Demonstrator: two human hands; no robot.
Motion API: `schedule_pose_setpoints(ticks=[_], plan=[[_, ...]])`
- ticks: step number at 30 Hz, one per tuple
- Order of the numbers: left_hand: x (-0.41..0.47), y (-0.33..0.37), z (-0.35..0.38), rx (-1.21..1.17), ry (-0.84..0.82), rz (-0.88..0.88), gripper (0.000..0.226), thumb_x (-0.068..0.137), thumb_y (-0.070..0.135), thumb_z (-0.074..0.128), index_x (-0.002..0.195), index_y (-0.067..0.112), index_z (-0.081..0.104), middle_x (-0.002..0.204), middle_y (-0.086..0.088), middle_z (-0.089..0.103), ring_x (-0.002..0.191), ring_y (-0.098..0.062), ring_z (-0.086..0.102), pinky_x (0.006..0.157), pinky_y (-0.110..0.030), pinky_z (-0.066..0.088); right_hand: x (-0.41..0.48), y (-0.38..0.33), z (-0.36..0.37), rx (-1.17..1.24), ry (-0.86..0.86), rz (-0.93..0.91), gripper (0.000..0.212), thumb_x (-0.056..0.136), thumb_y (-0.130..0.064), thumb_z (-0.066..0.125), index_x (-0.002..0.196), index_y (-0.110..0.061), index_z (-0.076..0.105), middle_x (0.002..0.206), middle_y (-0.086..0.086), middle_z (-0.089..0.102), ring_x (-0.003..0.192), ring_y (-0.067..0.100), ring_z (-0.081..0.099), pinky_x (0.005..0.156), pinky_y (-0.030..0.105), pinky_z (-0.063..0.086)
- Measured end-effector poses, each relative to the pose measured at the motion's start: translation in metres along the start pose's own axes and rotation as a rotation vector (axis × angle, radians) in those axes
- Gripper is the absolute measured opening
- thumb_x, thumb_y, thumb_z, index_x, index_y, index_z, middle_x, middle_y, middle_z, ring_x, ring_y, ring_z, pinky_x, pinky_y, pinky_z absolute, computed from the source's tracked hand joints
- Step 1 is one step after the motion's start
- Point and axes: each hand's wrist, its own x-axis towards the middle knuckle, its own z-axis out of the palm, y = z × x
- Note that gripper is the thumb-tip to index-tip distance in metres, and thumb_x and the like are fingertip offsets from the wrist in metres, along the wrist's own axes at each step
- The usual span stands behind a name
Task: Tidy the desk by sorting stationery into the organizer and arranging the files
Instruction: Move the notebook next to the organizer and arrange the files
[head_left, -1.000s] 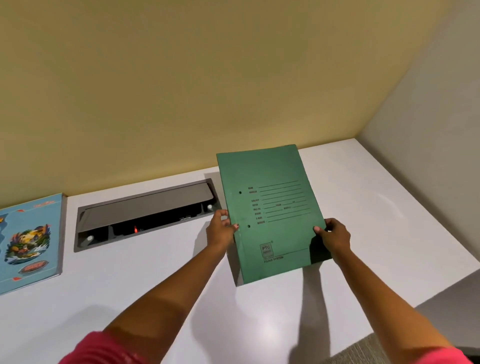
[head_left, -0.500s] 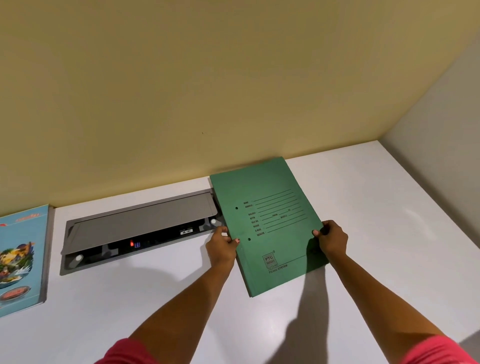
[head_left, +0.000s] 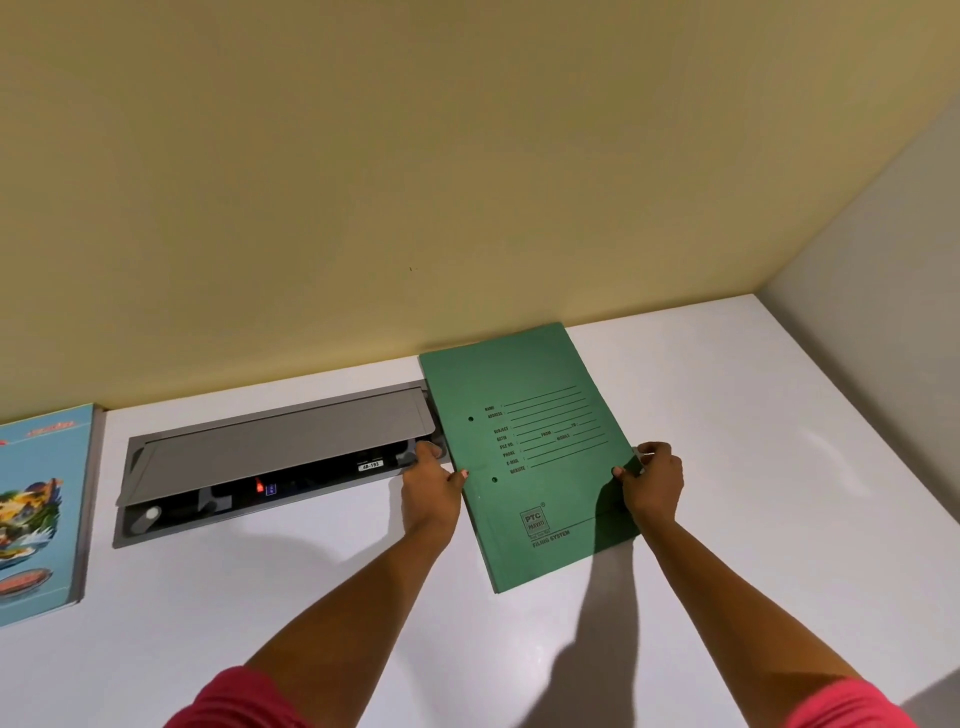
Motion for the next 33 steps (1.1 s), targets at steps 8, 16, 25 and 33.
schedule_pose_setpoints(ticks=[8,16,25,33], plan=[[-0.021,-0.018,-0.039,0.025,0.059,0.147,0.023,0.091,0.015,0.060,0.111,0.011,0.050,0.085,-0.010,0.062,0.078,-0.027,0.064,0.069,-0.043,0.059,-0.065,-0.017,0.007,0.046,0.110,-0.275,0.041,0.081,0.003,0.066,0.117,-0.007,0.051,0.120,0.013,0.050,0.113,0.028,0.045,0.095,0.034,0.040],[-0.085,-0.065,-0.089,-0.022,0.123,0.169,0.021,0.094,0.020,0.055,0.113,0.013,0.054,0.096,-0.005,0.064,0.081,-0.017,0.061,0.076,-0.021,0.049,-0.194,-0.033,0.046,0.148,-0.036,-0.592,0.026,0.086,-0.003,0.064,0.110,-0.006,0.055,0.104,0.003,0.053,0.098,0.018,0.051,0.087,0.028,0.045],[-0.145,-0.152,-0.185,-0.052,0.224,0.104,0.011,0.093,0.018,0.056,0.104,0.016,0.057,0.097,0.001,0.064,0.085,-0.015,0.061,0.078,-0.019,0.048,-0.331,-0.056,0.099,0.146,-0.235,-0.738,0.021,0.090,-0.009,0.060,0.111,-0.012,0.057,0.106,-0.003,0.056,0.097,0.011,0.050,0.086,0.007,0.030],[-0.185,-0.243,-0.310,-0.055,0.355,0.017,0.009,0.094,0.012,0.053,0.093,0.020,0.056,0.091,0.006,0.064,0.081,-0.011,0.060,0.075,-0.016,0.043,-0.460,-0.102,0.157,0.179,-0.400,-0.806,0.018,0.089,-0.009,0.061,0.107,-0.014,0.058,0.102,-0.011,0.052,0.090,-0.001,0.049,0.083,-0.003,0.029]])
